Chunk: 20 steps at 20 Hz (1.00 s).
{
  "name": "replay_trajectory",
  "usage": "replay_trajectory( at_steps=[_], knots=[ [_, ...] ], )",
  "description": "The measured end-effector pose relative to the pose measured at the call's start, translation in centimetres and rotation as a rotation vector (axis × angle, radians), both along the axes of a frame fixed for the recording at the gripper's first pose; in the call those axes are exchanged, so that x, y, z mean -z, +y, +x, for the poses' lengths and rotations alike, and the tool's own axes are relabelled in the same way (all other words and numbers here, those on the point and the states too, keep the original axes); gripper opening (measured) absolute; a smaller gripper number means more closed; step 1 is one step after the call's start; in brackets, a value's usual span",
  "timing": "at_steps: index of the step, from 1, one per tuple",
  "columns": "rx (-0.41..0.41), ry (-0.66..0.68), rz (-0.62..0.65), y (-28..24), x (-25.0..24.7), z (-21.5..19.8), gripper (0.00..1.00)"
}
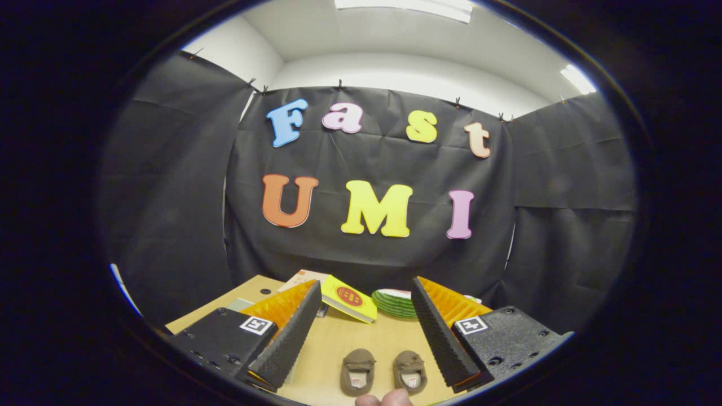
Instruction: Open the storage box then place both shoes into the box .Put the left shoe in first, then the right shoe, with the right side of both shoes facing outward in a uniform manner.
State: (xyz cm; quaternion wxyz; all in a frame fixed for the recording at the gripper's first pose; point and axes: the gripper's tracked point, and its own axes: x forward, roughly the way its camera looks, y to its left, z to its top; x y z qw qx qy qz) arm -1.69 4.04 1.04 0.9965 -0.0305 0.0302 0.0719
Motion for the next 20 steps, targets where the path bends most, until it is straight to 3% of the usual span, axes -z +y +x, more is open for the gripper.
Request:
replay_trajectory(
  at_steps=[7,14,20],
  knots=[
    [-0.140,0.148,0.062,2.6,4.9,0.6,1.00],
    [-0.380,0.374,0.187,6.2,12.4,2.9,1.00],
    [-0.593,0.582,0.220,10.4,20.5,3.9,1.00]
  ],
)
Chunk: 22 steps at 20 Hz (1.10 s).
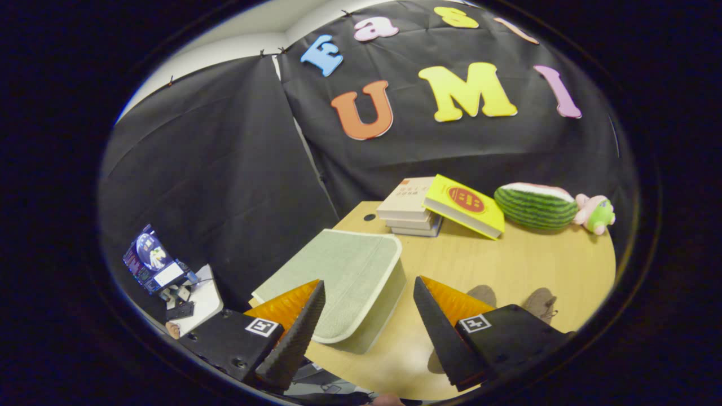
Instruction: Open the storage box then place both shoes into the box .Put the left shoe in first, then the right shoe, with the right side of both shoes facing outward in a uniform manner.
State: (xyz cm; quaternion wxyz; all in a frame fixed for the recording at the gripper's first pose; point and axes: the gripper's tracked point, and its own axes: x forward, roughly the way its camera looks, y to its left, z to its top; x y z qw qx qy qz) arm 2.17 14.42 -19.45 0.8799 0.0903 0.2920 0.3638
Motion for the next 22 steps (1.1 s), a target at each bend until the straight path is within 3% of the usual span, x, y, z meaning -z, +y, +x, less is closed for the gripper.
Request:
replay_trajectory(
  at_steps=[2,6,11,17,22],
  knots=[
    [-0.067,0.077,0.016,1.5,2.1,-0.8,1.00],
    [-0.125,0.201,0.048,3.1,4.1,-1.5,0.99],
    [-0.141,0.357,0.095,3.8,5.8,-1.6,0.91],
    [-0.157,0.529,0.147,4.8,7.3,-1.5,0.70],
    [-0.145,0.653,0.221,5.3,7.1,-1.3,0.37]
  ],
)
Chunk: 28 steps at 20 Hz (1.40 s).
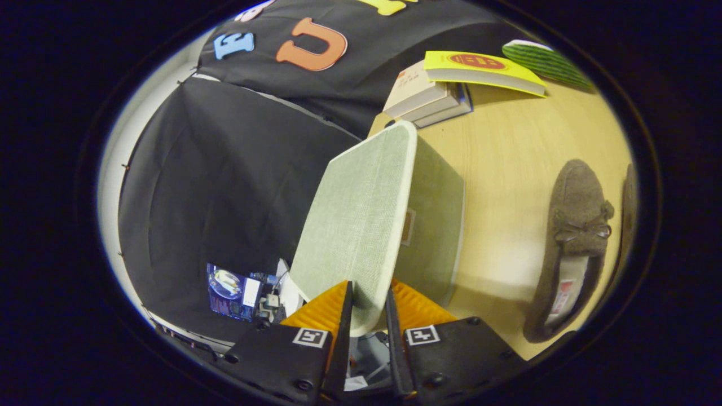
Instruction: Open the storage box then place both shoes into the box .Put the left shoe in first, then the right shoe, with the right side of both shoes facing outward in a uniform manner.
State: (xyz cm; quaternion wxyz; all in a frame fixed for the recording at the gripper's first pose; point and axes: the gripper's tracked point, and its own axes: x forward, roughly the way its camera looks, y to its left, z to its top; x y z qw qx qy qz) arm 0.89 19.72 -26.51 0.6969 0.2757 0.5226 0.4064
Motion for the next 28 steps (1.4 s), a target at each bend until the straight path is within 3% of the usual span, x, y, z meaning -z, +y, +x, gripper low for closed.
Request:
replay_trajectory(
  at_steps=[4,6,15,19,25,28],
  knots=[
    [0.036,0.021,0.011,0.1,-2.0,0.5,0.12],
    [0.040,-0.002,-0.013,0.1,-2.8,0.3,0.06],
    [0.055,-0.126,0.011,4.0,-12.4,-0.6,0.06],
    [-0.008,-0.222,0.010,9.1,-16.3,-2.6,0.06],
    [-0.044,-0.296,0.018,17.1,-17.9,-5.6,0.07],
    [-0.042,-0.380,-0.008,20.0,-18.6,-5.5,0.15]
  ],
)
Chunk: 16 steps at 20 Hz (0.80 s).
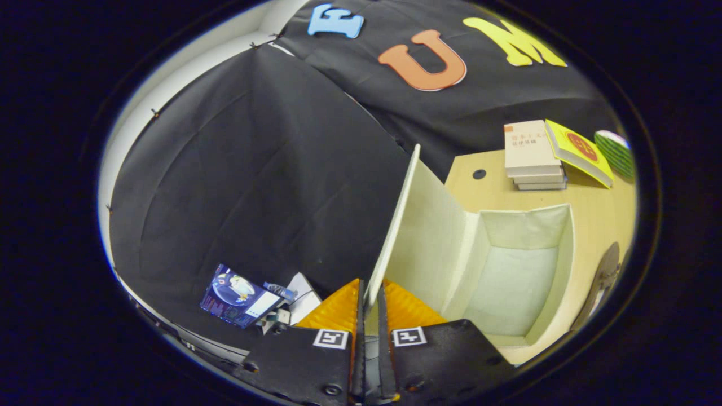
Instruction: Open the storage box then place both shoes into the box .Put the left shoe in first, then the right shoe, with the right side of both shoes facing outward in a uniform manner.
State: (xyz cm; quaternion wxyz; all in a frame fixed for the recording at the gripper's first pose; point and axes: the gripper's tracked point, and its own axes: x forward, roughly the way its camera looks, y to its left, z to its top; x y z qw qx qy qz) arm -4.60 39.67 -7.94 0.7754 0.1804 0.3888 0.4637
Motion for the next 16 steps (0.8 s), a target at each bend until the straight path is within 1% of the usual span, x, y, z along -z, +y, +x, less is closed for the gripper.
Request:
replay_trajectory(
  at_steps=[1,2,3,5,7,11,14,16],
  knots=[
    [-0.021,-0.034,-0.005,0.6,-0.6,-0.3,0.19],
    [-0.031,-0.081,-0.022,1.2,-0.7,-0.3,0.35],
    [-0.024,-0.137,-0.043,1.2,-1.0,0.4,0.51],
    [0.014,-0.260,-0.071,1.1,-2.0,1.7,0.83],
    [0.052,-0.335,-0.091,0.1,-2.4,1.9,1.00],
    [0.132,-0.365,-0.105,-3.4,-2.9,3.5,1.00],
    [0.222,-0.377,-0.138,-8.4,-2.9,6.3,1.00],
    [0.285,-0.391,-0.184,-12.4,-2.4,8.0,1.00]
  ],
)
